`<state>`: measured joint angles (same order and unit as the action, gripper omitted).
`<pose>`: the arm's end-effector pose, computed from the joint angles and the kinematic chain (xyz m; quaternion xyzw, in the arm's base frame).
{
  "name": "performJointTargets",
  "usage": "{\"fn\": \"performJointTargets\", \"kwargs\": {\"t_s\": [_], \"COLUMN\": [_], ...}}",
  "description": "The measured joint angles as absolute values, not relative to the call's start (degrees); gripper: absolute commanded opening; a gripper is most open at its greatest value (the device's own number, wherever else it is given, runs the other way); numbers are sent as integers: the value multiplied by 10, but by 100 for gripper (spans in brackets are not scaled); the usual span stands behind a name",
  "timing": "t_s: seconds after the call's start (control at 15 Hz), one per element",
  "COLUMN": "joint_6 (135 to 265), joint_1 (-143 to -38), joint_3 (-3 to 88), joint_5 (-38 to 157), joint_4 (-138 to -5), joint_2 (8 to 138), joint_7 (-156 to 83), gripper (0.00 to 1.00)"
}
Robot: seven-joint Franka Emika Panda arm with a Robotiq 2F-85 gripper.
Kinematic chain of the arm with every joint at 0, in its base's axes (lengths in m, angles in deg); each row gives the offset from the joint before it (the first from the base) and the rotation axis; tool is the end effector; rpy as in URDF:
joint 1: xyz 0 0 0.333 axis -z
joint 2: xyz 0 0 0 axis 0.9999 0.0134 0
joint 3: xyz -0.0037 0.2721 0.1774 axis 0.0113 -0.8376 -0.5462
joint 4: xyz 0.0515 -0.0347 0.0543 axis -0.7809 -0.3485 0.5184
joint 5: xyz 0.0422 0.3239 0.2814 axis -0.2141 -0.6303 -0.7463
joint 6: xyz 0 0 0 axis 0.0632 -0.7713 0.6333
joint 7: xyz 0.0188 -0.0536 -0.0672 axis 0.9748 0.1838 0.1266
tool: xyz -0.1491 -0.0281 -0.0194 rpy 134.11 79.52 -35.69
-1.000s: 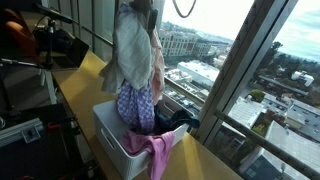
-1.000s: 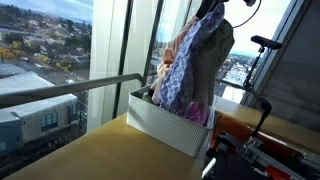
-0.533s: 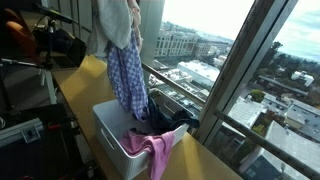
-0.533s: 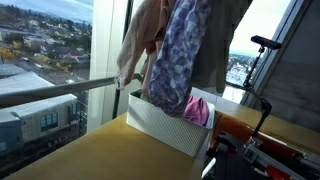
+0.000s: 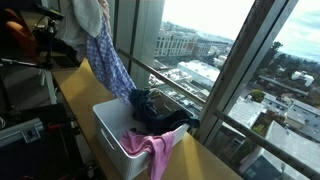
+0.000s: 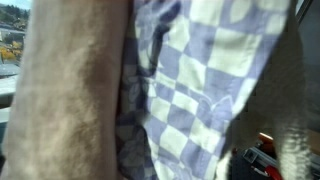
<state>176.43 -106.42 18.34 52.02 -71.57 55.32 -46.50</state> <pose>0.4987 0.3916 0.6204 -0.9663 -0.1864 -0.1409 0.1081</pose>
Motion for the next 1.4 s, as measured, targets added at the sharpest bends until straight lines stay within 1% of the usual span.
{"fn": "performJointTargets", "kwargs": {"t_s": [0.33,0.87,1.4], "joint_6": [1740,1661,1576], "joint_1": [-1113,-1186,-1285], "joint_3": [161,160,160], "joint_5": [584,643,703], "joint_4": [-596,-407,-224], "joint_2": [624,748,866], "joint_7": [-504,-510,-514], "gripper": [0,0,0]}}
